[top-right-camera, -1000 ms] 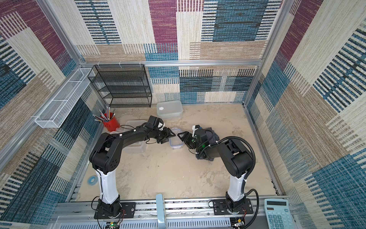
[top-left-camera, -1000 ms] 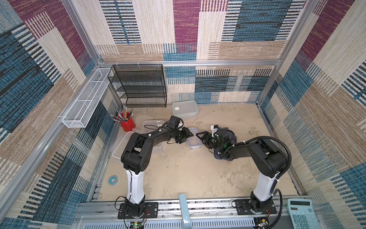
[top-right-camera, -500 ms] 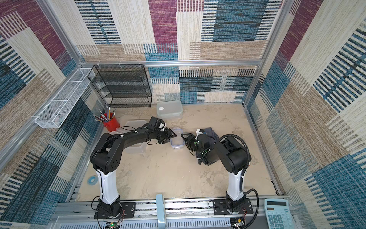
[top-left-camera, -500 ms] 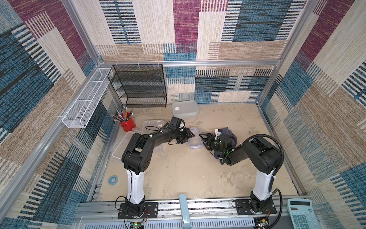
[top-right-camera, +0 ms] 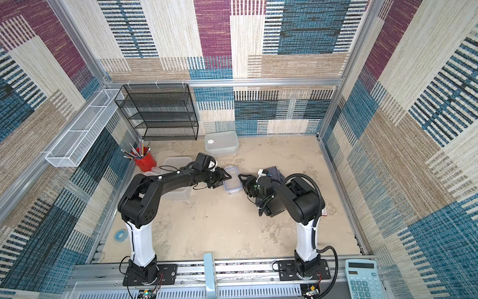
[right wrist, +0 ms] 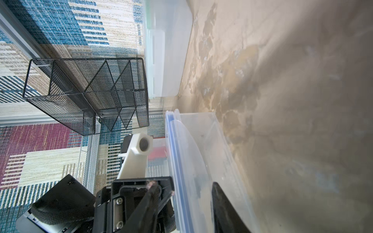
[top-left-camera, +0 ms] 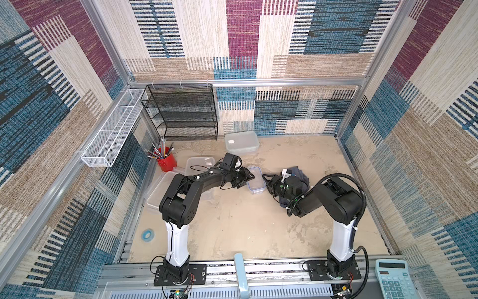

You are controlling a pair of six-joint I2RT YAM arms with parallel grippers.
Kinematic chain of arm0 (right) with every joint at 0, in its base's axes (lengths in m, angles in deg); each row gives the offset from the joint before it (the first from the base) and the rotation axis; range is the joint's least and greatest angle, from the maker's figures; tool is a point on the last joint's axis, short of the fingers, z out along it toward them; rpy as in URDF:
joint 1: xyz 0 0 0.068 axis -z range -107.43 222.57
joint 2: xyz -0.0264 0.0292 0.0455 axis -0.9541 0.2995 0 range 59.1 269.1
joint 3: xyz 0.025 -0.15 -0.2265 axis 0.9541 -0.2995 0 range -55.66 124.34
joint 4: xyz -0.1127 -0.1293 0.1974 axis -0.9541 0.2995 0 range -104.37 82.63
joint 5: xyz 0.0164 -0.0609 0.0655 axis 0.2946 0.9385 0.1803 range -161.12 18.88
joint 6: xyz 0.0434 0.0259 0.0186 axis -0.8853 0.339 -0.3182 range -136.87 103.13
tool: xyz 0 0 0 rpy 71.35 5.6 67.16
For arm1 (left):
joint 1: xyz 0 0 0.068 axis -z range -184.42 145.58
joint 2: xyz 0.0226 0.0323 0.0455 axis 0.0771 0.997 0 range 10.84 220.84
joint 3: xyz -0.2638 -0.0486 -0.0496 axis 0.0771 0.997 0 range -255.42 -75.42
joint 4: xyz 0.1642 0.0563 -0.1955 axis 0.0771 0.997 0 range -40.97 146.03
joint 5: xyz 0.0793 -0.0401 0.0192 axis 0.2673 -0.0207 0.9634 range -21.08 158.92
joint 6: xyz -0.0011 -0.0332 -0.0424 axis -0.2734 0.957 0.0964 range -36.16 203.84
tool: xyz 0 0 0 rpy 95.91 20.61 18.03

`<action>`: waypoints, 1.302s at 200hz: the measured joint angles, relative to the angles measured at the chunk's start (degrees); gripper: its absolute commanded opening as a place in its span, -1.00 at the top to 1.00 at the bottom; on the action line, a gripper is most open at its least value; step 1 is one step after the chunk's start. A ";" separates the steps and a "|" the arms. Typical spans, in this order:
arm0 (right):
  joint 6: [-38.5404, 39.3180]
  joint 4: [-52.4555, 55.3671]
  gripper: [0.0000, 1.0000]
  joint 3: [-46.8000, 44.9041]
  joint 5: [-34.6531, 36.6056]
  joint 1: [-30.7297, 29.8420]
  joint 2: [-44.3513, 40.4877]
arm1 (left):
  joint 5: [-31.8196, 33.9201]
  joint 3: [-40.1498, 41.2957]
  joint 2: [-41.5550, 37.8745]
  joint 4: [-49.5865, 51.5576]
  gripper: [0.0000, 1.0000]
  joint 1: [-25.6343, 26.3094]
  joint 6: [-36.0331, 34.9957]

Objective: Wipe the insides of the lunch boxes
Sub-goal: Open the fastener of the lunch box.

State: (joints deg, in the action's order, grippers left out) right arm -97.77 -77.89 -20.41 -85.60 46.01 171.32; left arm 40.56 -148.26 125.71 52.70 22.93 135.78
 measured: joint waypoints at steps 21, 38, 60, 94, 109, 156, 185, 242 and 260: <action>-0.09 0.00 0.34 0.00 0.50 -0.09 0.28 | 0.02 0.00 0.00 -0.02 -0.10 0.02 0.39; -0.26 0.04 0.42 0.00 0.76 -0.20 0.44 | 0.13 0.00 0.00 -0.02 -0.09 0.04 0.42; -0.48 -0.24 0.51 0.00 1.60 -0.48 0.68 | 0.50 0.00 0.00 -0.13 -0.09 0.04 0.48; -0.90 -1.25 0.64 -0.26 2.54 -0.68 0.72 | 0.81 0.26 -0.13 -0.63 -0.09 0.04 0.61; -1.01 -1.62 0.69 -0.42 2.80 -0.74 0.72 | 0.81 0.31 -0.15 -0.81 -0.09 0.04 0.61; -1.14 -2.16 0.86 -0.72 4.17 -1.29 0.72 | 0.96 0.52 -0.24 -1.14 -0.08 0.04 0.61; -1.14 -2.64 1.00 -0.83 5.92 -2.08 0.74 | 1.36 1.07 -0.68 -1.51 -0.07 0.04 0.81; 0.13 -2.14 1.00 -0.83 9.31 -3.39 0.42 | 1.86 1.79 -0.92 -2.34 -0.07 0.15 1.27; 1.68 -0.72 1.00 -0.83 10.99 -4.00 -0.33 | 1.97 1.81 -0.96 -2.36 -0.07 0.20 1.27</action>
State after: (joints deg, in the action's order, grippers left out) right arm -96.09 -78.61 -21.24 -74.61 42.01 170.99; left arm 42.53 -146.45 124.75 50.33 23.13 137.05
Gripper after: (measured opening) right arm 0.233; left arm 0.539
